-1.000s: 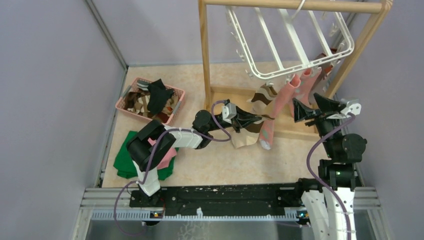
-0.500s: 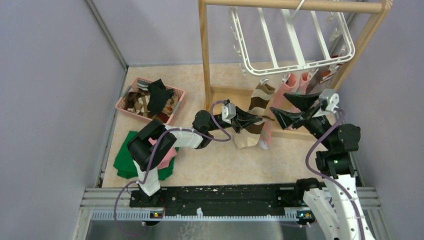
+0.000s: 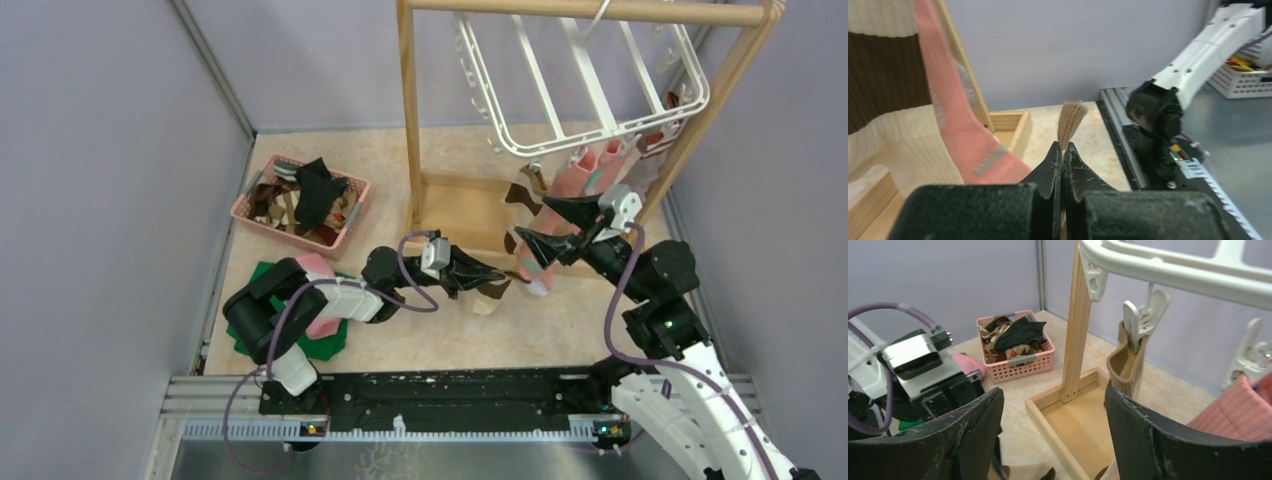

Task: Clip the socks to the hanger
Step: Adjust the hanger on the clothesline, then open the clamp at the hanger.

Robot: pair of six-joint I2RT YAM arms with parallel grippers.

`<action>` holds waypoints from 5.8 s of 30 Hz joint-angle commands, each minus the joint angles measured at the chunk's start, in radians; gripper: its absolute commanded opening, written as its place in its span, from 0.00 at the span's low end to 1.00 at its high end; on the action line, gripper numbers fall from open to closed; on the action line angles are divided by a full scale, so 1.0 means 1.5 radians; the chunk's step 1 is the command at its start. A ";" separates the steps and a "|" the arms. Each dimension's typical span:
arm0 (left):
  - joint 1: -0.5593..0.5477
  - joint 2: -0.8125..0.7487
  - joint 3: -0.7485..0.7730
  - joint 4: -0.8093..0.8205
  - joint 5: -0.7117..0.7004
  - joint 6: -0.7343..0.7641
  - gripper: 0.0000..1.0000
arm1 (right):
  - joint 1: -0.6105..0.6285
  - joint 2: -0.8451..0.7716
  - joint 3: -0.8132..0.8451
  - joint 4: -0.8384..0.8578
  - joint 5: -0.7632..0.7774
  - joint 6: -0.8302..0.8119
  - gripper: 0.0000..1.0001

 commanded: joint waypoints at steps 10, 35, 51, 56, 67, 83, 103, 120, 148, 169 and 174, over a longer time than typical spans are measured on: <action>-0.015 -0.246 -0.171 -0.058 -0.007 0.085 0.00 | 0.008 -0.141 -0.121 0.138 -0.039 -0.047 0.75; 0.000 -0.507 -0.270 -0.294 -0.225 0.186 0.00 | 0.446 0.172 -0.218 0.711 0.517 -0.507 0.84; 0.069 -0.516 -0.293 -0.255 -0.181 0.146 0.00 | 0.344 0.348 -0.143 0.927 0.474 -0.398 0.80; 0.077 -0.518 -0.296 -0.252 -0.172 0.144 0.00 | 0.343 0.392 -0.105 0.960 0.505 -0.382 0.77; 0.090 -0.523 -0.302 -0.244 -0.158 0.144 0.00 | 0.333 0.447 -0.058 1.004 0.532 -0.365 0.76; 0.100 -0.535 -0.310 -0.249 -0.153 0.144 0.00 | 0.309 0.509 -0.028 1.089 0.542 -0.355 0.74; 0.104 -0.538 -0.312 -0.245 -0.146 0.144 0.00 | 0.286 0.494 -0.024 1.091 0.531 -0.351 0.85; 0.104 -0.540 -0.309 -0.246 -0.140 0.144 0.00 | 0.280 0.472 -0.018 1.091 0.506 -0.342 0.89; 0.104 -0.534 -0.302 -0.244 -0.129 0.144 0.00 | 0.280 0.446 -0.008 1.092 0.506 -0.349 0.79; 0.104 -0.531 -0.301 -0.242 -0.123 0.144 0.00 | 0.280 0.430 -0.009 1.092 0.521 -0.342 0.69; 0.104 -0.531 -0.301 -0.242 -0.122 0.144 0.00 | 0.280 0.432 -0.007 1.092 0.530 -0.341 0.64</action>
